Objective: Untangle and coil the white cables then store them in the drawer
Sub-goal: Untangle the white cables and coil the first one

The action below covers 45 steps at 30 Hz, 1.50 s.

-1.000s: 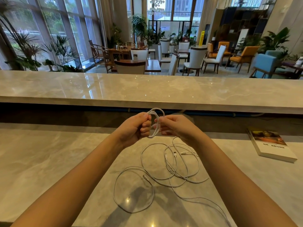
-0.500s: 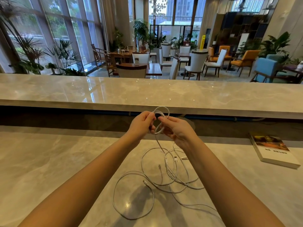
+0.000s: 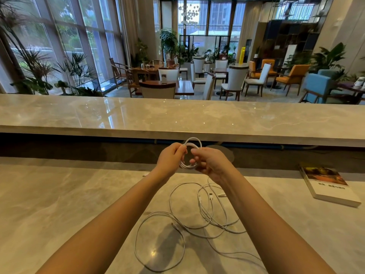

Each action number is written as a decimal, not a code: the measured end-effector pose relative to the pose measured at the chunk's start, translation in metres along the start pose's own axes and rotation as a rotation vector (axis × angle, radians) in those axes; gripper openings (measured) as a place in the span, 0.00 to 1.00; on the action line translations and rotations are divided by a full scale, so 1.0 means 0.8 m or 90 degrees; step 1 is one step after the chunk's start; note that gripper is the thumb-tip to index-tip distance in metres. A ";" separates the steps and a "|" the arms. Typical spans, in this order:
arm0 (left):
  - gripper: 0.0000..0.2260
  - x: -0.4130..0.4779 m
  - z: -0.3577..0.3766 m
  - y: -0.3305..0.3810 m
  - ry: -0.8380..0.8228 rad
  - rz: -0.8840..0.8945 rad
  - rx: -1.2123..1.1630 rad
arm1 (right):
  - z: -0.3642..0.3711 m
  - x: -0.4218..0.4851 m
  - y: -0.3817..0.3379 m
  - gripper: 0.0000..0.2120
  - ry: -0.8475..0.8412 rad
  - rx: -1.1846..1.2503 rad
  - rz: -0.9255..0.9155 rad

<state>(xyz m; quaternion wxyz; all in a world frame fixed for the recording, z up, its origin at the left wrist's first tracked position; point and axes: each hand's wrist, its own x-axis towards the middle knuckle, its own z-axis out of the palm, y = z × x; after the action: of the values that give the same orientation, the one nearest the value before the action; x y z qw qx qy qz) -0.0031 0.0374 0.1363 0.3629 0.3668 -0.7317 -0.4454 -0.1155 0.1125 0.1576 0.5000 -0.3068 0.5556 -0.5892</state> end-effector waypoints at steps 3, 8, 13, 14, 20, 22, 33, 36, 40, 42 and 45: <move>0.10 0.000 -0.004 -0.002 0.031 0.003 -0.027 | -0.003 0.002 0.002 0.06 0.003 0.003 0.003; 0.10 -0.005 -0.002 -0.003 0.039 0.031 -0.029 | -0.003 0.002 0.009 0.08 0.056 -0.037 -0.025; 0.10 -0.006 0.006 -0.004 0.003 -0.020 -0.076 | -0.008 0.009 0.020 0.06 0.162 -0.311 -0.152; 0.10 -0.008 0.009 -0.006 0.001 -0.028 -0.085 | -0.007 0.010 0.021 0.06 0.173 -0.352 -0.158; 0.10 -0.008 0.017 -0.010 0.009 -0.037 -0.069 | -0.004 0.006 0.019 0.07 0.120 -0.231 -0.108; 0.11 -0.007 0.016 -0.013 0.014 -0.011 -0.022 | -0.003 0.001 0.016 0.06 0.093 -0.088 -0.030; 0.09 0.000 0.010 -0.036 0.040 0.069 0.088 | 0.001 0.006 0.022 0.04 0.051 -0.205 -0.040; 0.09 0.003 0.009 -0.029 0.066 0.079 0.115 | -0.002 0.016 0.029 0.07 0.127 -0.535 -0.200; 0.09 0.009 0.005 -0.028 0.096 0.065 0.158 | -0.005 0.009 0.024 0.09 0.100 -0.605 -0.195; 0.10 0.014 -0.002 -0.032 0.108 0.050 0.166 | -0.010 0.004 0.021 0.11 0.110 -0.667 -0.242; 0.09 0.018 -0.008 -0.035 0.080 0.044 0.192 | -0.023 -0.001 0.013 0.11 0.061 -0.733 -0.268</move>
<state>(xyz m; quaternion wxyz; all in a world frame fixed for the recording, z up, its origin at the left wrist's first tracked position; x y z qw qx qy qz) 0.0018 0.0134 0.1159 0.3640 0.4185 -0.7784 -0.2940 -0.1293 0.1211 0.1446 0.1014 -0.6038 0.7340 -0.2939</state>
